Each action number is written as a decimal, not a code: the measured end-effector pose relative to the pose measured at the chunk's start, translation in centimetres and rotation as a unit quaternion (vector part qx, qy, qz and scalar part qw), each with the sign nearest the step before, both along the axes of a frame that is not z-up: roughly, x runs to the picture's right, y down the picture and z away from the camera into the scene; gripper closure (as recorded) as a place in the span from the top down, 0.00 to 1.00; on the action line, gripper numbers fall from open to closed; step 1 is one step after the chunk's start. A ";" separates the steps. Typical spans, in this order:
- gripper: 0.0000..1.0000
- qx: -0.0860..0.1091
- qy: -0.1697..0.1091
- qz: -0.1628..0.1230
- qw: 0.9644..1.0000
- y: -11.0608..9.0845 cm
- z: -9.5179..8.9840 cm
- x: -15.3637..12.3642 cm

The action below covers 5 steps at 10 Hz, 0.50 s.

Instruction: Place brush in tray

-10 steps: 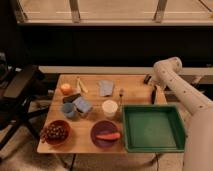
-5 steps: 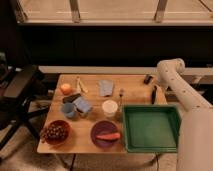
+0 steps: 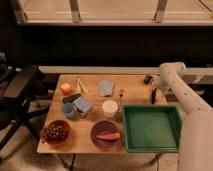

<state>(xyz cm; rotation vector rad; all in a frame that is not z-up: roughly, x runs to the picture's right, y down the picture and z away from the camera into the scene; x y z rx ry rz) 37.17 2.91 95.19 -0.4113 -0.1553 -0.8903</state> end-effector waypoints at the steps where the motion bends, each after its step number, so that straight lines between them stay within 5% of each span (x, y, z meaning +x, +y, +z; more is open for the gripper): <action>1: 0.63 0.012 0.004 -0.002 1.000 0.2 0.1 0.0; 3: 0.63 0.035 0.011 -0.005 0.999 1.0 0.7 0.5; 5: 0.63 0.038 0.010 -0.002 0.999 1.5 1.6 0.2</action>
